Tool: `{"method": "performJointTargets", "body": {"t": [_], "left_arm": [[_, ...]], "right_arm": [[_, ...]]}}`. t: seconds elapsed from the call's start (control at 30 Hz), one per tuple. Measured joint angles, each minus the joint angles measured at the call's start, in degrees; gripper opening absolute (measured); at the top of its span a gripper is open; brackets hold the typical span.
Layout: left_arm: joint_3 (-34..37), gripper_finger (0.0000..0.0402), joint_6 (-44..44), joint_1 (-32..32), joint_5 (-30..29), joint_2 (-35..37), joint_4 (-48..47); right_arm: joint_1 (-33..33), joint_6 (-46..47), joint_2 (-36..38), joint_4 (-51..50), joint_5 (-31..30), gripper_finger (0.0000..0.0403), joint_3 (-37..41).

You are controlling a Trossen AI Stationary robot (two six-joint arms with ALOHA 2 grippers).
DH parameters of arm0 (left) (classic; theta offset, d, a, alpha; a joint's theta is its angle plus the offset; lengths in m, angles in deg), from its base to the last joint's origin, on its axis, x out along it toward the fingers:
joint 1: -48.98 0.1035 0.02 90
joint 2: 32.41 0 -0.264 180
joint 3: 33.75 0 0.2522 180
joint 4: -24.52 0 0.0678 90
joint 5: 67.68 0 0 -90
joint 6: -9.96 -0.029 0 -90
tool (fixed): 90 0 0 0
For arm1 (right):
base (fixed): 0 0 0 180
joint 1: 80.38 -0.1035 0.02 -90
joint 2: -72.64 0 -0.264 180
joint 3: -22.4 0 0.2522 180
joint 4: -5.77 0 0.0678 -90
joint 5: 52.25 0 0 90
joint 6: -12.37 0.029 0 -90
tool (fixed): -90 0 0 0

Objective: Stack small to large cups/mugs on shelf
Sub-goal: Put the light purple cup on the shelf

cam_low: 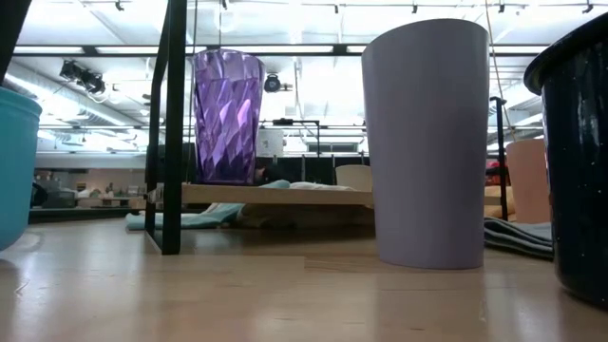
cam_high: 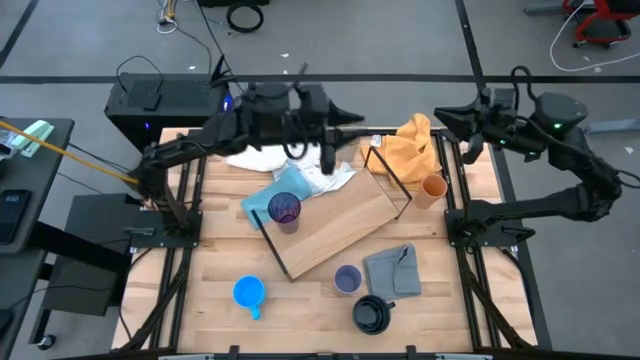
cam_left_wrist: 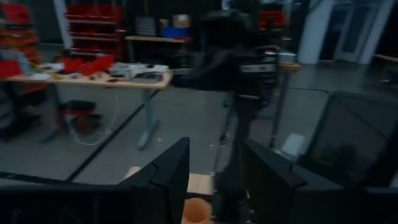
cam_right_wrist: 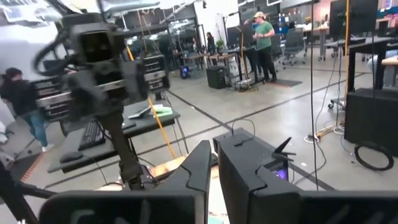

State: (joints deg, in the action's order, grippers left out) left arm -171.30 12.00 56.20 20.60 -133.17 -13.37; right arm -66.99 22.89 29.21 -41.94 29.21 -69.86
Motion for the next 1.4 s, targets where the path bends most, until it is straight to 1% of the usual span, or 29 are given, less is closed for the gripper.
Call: {"method": "performJointTargets", "body": {"t": [0.03,0.1,0.2,0.27,0.33,0.4,0.43,0.57,0.73,0.83,0.9,1.0,1.2,1.33,1.4], "left_arm": [[0.0,0.0145,-0.1,0.6,0.0,0.8,-0.9],[0.8,0.0141,0.1,1.6,0.3,2.0,2.7],[4.3,0.0135,1.2,2.4,3.3,2.2,15.0],[8.0,0.0132,2.4,3.0,5.3,1.8,23.8],[12.8,0.0129,4.5,3.8,5.7,1.4,31.8],[17.6,0.0126,6.2,5.2,5.6,1.4,35.9],[19.7,0.0124,6.9,6.0,5.6,1.6,36.2],[25.6,0.0119,8.1,9.4,6.4,2.4,33.7],[29.5,0.0117,10.3,12.2,10.5,3.8,31.7],[29.9,0.0116,8.6,12.3,10.7,4.5,29.3],[29.9,0.0114,7.2,12.5,10.1,5.5,28.3],[29.8,0.0110,5.3,12.6,7.6,7.8,23.8],[29.8,0.0112,2.8,12.9,2.7,14.5,11.5],[29.8,0.0109,1.5,12.7,1.8,16.2,8.5],[29.8,0.0108,0.4,12.5,1.8,16.2,8.6]], "right_arm": [[0.0,0.0,0.4,-0.2,0.0,0.0038,0.0],[0.0,0.0,1.0,-0.3,0.0,0.0038,0.0],[0.0,-0.1,1.2,-0.3,0.0,0.0038,0.0],[0.0,-0.4,1.2,-0.4,0.0,0.0038,0.0],[0.0,-0.5,1.2,-0.4,0.0,0.0038,0.0],[0.0,-0.6,1.2,-0.4,0.0,0.0038,0.0],[0.0,-0.6,1.2,-0.4,0.0,0.0038,0.0],[0.0,-0.6,1.4,-1.1,0.0,0.0038,0.0],[0.0,-0.2,1.4,-3.2,0.9,0.0038,0.0],[0.0,0.4,1.4,-3.4,1.8,0.0038,0.0],[0.0,0.4,1.4,-3.4,2.9,0.0038,0.0],[0.0,0.5,1.4,-3.5,4.1,0.0038,0.0],[0.0,0.4,1.4,-5.4,6.1,0.0038,0.0],[0.0,0.6,1.2,-4.9,6.1,0.0038,0.0],[0.0,1.7,0.8,-5.0,6.1,0.0038,0.0]]}}
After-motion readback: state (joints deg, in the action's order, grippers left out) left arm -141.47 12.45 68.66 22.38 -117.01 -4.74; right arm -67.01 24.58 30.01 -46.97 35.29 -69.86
